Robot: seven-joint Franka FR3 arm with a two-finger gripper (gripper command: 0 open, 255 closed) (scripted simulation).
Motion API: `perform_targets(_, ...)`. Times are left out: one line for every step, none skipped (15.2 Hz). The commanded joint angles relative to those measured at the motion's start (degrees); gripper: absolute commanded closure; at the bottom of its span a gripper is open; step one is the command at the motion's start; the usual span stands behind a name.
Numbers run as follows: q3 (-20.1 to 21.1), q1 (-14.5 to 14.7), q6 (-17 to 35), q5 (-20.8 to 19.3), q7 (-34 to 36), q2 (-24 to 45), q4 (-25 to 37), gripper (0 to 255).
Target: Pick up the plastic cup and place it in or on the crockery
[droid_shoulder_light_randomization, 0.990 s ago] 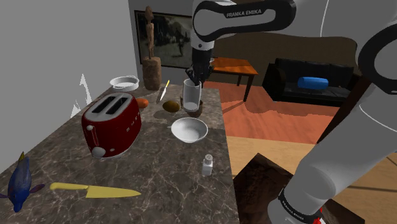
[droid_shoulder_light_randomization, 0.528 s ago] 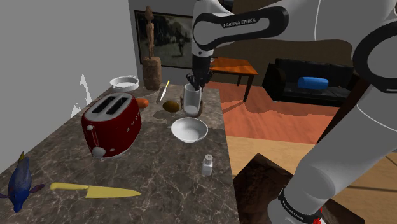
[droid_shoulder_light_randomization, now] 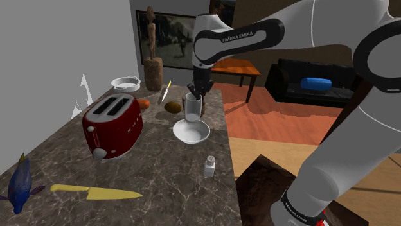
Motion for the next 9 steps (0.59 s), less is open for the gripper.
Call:
perform_targets(0.0, 0.0, 1.5, -0.1, 0.1, 0.1, -1.4, 255)
perform_targets(0.0, 0.0, 2.3, -0.1, 0.2, 0.2, -2.0, 255)
perform_targets(0.0, 0.0, 3.0, -0.2, 0.2, 0.4, -2.6, 255)
perform_targets(0.0, 0.0, 3.8, -0.2, 0.3, 0.6, -3.2, 255)
perform_targets(0.1, 0.0, 4.5, -0.3, 0.4, 0.8, -3.7, 255)
perform_targets(0.1, 0.0, 5.3, -0.4, 0.5, 1.0, -4.3, 255)
perform_targets(0.1, 0.0, 6.1, -0.5, 0.6, 1.2, -4.8, 255)
perform_targets(0.1, 0.0, 6.8, -0.5, 0.7, 1.5, -5.4, 255)
perform_targets(0.1, 0.0, 7.2, -0.6, 0.7, 1.6, -5.6, 255)
